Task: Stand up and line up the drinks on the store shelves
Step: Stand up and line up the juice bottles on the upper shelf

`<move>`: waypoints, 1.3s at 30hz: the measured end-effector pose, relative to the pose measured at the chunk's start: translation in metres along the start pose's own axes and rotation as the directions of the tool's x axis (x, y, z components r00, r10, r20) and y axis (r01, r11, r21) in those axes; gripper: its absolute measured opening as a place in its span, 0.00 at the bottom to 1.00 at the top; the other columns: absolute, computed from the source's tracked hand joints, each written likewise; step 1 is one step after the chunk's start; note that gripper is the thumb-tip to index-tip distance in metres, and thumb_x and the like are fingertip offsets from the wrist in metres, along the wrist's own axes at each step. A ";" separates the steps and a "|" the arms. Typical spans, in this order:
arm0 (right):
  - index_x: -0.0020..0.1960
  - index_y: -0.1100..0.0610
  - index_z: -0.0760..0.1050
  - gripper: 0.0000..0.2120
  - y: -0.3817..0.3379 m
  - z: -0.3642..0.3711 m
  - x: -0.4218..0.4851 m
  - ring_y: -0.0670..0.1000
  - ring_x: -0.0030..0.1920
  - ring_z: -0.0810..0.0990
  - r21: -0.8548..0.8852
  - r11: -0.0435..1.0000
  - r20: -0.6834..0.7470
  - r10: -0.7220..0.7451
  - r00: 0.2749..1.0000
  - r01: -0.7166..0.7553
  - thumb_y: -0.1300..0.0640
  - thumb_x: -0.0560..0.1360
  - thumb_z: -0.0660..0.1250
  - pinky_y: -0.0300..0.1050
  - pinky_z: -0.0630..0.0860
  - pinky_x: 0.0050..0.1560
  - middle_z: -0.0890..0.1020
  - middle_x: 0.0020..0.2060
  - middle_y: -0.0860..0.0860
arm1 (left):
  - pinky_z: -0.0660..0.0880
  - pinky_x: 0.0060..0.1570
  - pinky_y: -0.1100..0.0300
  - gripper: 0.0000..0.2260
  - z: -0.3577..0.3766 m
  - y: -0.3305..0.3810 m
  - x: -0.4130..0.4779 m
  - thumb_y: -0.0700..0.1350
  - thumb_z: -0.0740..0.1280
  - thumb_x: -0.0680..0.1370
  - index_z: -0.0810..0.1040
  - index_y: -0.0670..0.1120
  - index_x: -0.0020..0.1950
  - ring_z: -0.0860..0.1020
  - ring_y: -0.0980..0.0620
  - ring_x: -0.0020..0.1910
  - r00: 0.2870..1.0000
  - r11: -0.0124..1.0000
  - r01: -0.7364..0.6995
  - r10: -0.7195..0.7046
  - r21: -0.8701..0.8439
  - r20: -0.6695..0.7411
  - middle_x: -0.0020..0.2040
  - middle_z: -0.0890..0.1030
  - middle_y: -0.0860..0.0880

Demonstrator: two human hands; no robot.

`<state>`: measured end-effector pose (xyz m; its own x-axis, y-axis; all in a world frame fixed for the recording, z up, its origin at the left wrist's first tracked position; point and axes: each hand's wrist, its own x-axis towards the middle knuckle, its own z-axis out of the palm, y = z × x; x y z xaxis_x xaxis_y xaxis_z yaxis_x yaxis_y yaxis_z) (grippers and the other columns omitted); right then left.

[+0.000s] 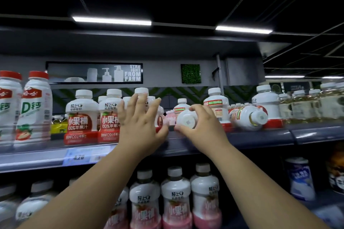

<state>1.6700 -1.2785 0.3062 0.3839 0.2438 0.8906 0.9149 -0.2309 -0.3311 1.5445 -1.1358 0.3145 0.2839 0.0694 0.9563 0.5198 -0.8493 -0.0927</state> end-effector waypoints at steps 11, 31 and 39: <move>0.54 0.54 0.71 0.33 -0.010 -0.008 0.014 0.55 0.51 0.77 -0.156 0.975 0.113 0.175 0.978 -0.156 0.32 0.63 0.75 0.50 0.74 0.47 0.74 0.53 0.50 | 0.49 0.75 0.39 0.30 0.004 -0.001 -0.006 0.63 0.57 0.73 0.67 0.54 0.74 0.55 0.43 0.78 1.000 0.999 0.014 -0.014 0.040 -0.014 0.78 0.61 0.46; 0.54 0.48 0.75 0.21 -0.040 -0.003 0.070 0.48 0.48 0.80 0.273 0.943 0.202 0.136 0.970 -0.189 0.32 0.72 0.66 0.52 0.79 0.52 0.81 0.48 0.45 | 0.50 0.75 0.41 0.32 0.003 -0.003 -0.007 0.63 0.56 0.73 0.63 0.53 0.75 0.57 0.42 0.77 0.997 0.997 0.071 -0.071 0.030 -0.022 0.78 0.62 0.43; 0.77 0.44 0.50 0.49 -0.012 0.004 0.036 0.51 0.58 0.78 0.186 0.971 0.334 0.081 0.939 -0.150 0.40 0.63 0.73 0.52 0.76 0.60 0.77 0.63 0.48 | 0.58 0.70 0.42 0.32 -0.005 -0.009 0.004 0.65 0.56 0.71 0.66 0.53 0.72 0.66 0.43 0.69 0.999 0.997 0.053 -0.053 0.053 0.008 0.71 0.69 0.46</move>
<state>1.6739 -1.2633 0.3413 0.4766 0.5250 0.7051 0.8539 -0.0858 -0.5133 1.5375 -1.1306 0.3208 0.2626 0.1186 0.9576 0.5759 -0.8155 -0.0569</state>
